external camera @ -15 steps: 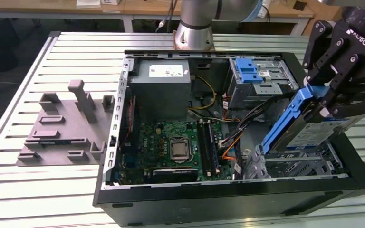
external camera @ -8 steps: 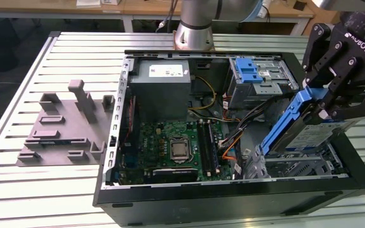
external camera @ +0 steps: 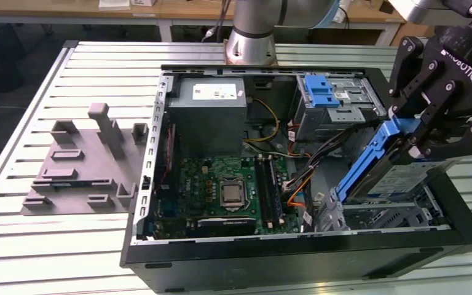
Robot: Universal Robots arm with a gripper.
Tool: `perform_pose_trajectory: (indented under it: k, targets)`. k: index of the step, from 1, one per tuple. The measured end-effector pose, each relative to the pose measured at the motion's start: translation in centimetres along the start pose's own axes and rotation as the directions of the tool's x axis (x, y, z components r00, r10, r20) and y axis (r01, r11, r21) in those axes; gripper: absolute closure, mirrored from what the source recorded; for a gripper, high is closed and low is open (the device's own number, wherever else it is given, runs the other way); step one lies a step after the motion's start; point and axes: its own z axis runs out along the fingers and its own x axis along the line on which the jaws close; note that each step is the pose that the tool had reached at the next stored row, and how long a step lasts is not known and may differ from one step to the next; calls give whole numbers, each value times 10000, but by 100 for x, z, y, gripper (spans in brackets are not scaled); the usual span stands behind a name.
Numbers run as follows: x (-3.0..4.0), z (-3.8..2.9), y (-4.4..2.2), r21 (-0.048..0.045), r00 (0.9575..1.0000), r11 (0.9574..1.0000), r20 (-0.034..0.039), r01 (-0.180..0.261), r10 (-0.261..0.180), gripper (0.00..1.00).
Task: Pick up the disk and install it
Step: 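Insert the disk into the insertion slot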
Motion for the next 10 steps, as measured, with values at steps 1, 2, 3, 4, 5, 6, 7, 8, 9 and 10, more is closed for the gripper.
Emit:
perform_pose_trajectory:
  k: [1,2,3,4,5,6,7,8,9,10]
  targets:
    - [0,8,0,0,10000,10000,1,0,0,64]
    - [1,17,0,0,10000,10000,4,-1,1,64]
    - [1,27,0,1,10000,10000,6,-1,1,64]
    - [1,37,-1,1,10000,10000,8,-1,1,64]
    - [2,50,-1,1,10000,10000,11,0,0,64]
    - [2,65,-1,1,10000,10000,14,0,0,64]
    - [3,81,-2,1,10000,10000,14,0,0,64]
    - [4,99,-2,0,10000,10000,14,0,0,64]
    - [4,117,-3,0,10000,10000,14,0,0,64]
    - [5,135,-3,0,10000,10000,16,0,0,64]
